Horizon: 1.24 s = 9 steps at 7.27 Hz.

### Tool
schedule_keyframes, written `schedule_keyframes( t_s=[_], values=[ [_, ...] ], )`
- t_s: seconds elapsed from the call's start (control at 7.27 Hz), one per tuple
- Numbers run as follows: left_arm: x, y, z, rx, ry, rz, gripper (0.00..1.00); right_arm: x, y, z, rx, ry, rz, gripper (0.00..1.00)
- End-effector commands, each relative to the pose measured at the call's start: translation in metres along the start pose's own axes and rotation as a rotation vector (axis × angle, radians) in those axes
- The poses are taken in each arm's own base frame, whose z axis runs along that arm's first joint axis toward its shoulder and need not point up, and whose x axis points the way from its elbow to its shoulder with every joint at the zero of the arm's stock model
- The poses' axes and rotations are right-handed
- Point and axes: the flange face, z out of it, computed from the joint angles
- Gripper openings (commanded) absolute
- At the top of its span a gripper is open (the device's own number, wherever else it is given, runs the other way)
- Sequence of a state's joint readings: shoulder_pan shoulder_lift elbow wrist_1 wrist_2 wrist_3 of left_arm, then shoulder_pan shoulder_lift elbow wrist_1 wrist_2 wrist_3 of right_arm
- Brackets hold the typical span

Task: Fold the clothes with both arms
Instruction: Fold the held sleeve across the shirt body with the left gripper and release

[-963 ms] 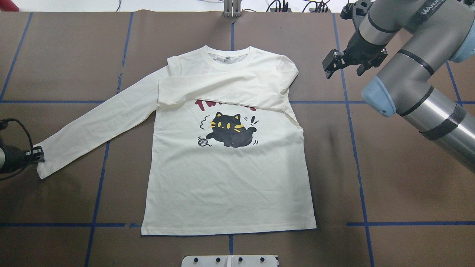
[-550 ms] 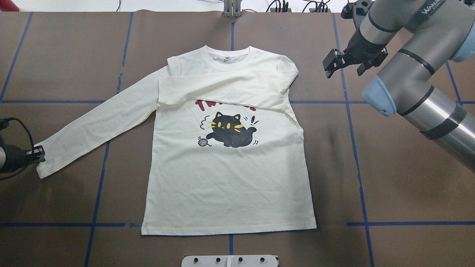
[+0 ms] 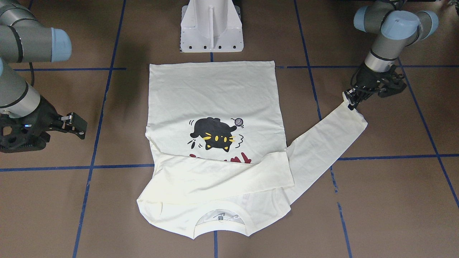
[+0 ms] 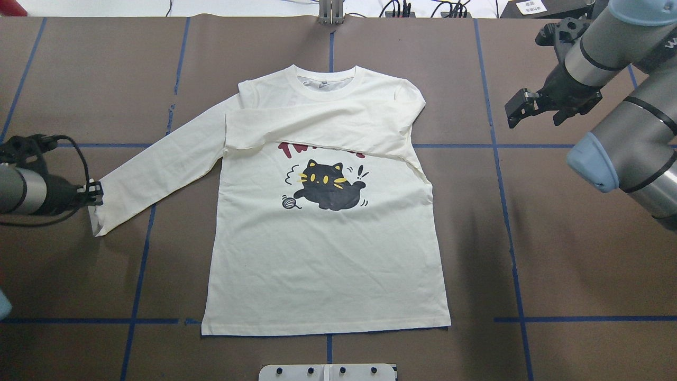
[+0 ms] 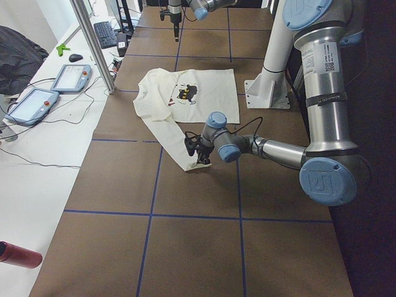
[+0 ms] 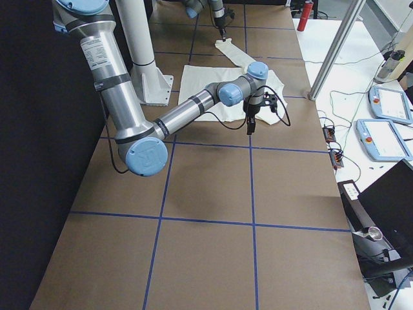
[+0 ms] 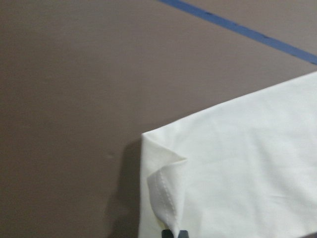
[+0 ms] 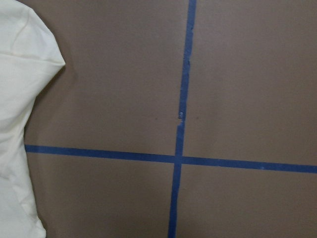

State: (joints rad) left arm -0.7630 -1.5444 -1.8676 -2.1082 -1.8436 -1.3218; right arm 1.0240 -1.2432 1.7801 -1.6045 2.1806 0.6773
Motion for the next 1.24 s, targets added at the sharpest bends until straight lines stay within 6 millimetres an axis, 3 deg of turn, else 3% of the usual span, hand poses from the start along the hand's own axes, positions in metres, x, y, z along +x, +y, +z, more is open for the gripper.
schedule_keyframes(
  t_s=[0.0, 0.14, 0.28, 0.55, 0.69, 0.83, 0.96, 1.1],
  values=[
    [0.114, -0.08, -0.048, 0.064, -0.032, 0.062, 0.0, 0.049, 0.037, -0.007, 0.011, 0.006, 0.028, 1.0],
    [0.164, -0.1, -0.068, 0.081, -0.019, 0.06, 0.0, 0.077, 0.053, -0.005, 0.032, -0.008, 0.031, 1.0],
    [0.208, -0.108, -0.089, 0.095, 0.044, 0.079, 0.0, 0.088, 0.061, 0.0, 0.029, -0.014, 0.035, 1.0],
    [0.324, -0.113, -0.171, 0.073, 0.249, 0.135, 0.0, 0.101, 0.066, 0.0, 0.019, -0.014, 0.054, 1.0],
    [0.369, -0.116, -0.2, 0.077, 0.31, 0.143, 0.0, 0.102, 0.065, 0.0, 0.017, -0.015, 0.056, 1.0],
    [0.414, -0.125, -0.209, 0.07, 0.329, 0.1, 0.0, 0.103, 0.064, 0.002, 0.015, -0.014, 0.061, 1.0],
    [0.449, -0.115, -0.195, 0.04, 0.335, 0.109, 0.0, 0.102, 0.064, 0.001, 0.016, -0.015, 0.06, 1.0],
    [0.465, -0.1, -0.167, 0.013, 0.372, 0.092, 0.0, 0.102, 0.063, 0.002, 0.017, -0.012, 0.061, 1.0]
  ],
)
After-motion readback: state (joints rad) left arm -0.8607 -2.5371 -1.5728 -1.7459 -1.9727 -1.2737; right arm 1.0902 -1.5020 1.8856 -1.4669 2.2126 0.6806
